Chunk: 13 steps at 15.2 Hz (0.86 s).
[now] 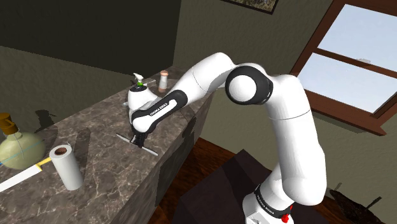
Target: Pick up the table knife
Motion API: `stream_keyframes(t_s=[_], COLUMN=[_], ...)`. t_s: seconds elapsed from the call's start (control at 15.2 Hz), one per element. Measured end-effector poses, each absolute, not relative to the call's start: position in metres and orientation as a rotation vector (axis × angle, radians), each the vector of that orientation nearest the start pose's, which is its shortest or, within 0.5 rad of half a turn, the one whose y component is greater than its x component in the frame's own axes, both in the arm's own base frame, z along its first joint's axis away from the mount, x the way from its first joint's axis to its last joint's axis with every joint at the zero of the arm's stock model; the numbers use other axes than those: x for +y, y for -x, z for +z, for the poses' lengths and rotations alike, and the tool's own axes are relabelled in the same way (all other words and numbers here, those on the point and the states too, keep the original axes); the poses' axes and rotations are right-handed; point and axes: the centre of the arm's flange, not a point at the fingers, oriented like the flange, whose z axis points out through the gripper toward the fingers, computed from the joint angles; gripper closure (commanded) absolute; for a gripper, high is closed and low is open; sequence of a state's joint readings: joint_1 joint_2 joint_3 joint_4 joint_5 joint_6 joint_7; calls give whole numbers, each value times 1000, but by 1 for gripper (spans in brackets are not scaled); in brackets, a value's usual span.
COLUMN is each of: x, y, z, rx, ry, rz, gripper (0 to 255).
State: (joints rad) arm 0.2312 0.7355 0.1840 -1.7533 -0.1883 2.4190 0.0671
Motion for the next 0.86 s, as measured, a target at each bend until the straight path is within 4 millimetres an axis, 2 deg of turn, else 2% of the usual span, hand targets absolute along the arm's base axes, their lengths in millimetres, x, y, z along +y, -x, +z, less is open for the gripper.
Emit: stream_keyframes(t_s=[0.86], x=[256], y=[-603], z=[218], rx=[-702], ry=[3070], rz=[80], gripper=[255])
